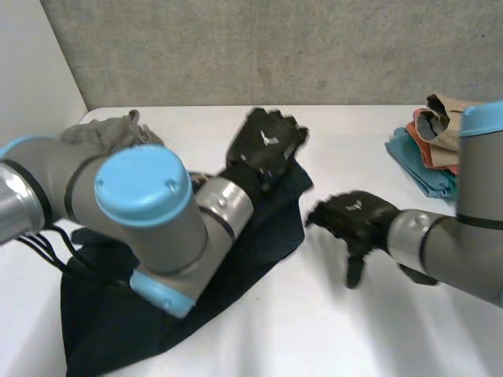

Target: Fold the laundry.

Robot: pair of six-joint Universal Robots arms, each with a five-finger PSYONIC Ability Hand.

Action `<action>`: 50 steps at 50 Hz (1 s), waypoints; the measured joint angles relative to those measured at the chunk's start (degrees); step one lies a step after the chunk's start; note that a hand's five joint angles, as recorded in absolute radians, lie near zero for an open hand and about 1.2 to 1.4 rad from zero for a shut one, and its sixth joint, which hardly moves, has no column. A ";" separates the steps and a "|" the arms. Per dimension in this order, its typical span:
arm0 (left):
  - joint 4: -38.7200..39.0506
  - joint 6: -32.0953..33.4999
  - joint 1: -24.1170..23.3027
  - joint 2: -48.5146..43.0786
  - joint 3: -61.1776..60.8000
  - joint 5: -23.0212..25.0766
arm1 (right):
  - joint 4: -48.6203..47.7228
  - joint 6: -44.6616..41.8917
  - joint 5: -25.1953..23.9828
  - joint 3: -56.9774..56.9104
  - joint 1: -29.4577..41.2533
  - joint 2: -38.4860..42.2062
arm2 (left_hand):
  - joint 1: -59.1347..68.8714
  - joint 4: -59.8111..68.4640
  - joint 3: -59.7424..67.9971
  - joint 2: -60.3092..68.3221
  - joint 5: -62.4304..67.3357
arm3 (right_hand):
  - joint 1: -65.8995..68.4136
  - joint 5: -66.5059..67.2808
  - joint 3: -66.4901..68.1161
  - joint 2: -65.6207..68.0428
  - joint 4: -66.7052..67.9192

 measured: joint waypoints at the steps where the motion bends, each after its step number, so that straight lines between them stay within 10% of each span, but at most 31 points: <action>1: -0.22 0.08 -0.34 0.36 -0.46 0.03 | 0.63 -1.73 0.06 0.46 -0.73 -0.21 | -3.07 -2.82 -1.83 -2.79 -2.80 | 0.00 0.00 0.00 0.00 0.00; 11: -5.52 1.76 -0.46 5.93 -3.65 -5.58 | 2.18 -10.28 0.03 2.24 -5.23 -3.59 | -24.40 -27.60 -26.83 -26.56 -28.49 | 0.00 0.00 0.00 0.00 0.00; 21: -15.37 4.78 10.00 15.49 -8.02 -17.71 | -8.70 4.07 0.19 -0.94 -1.58 -9.01 | -24.49 -28.52 -27.57 -27.96 -28.61 | 0.00 0.00 0.00 0.00 0.00; 33: -23.06 5.22 26.00 19.30 -14.54 -2.36 | -9.41 31.93 0.45 -2.89 5.98 -8.19 | -24.49 -28.51 -27.57 -27.84 -28.60 | 0.00 0.00 0.00 0.00 0.00; 48: -31.29 11.15 31.54 8.08 -12.41 2.69 | -8.86 29.43 7.07 -8.71 15.83 3.52 | -8.28 -12.05 -11.70 -10.68 -12.48 | 1.99 1.84 2.76 2.51 1.81; 50: -31.09 12.32 31.45 6.10 -11.39 2.30 | -8.67 26.88 9.28 -10.84 16.61 6.06 | 0.10 -4.51 -4.14 -3.69 -5.11 | 18.96 20.44 22.46 22.23 21.18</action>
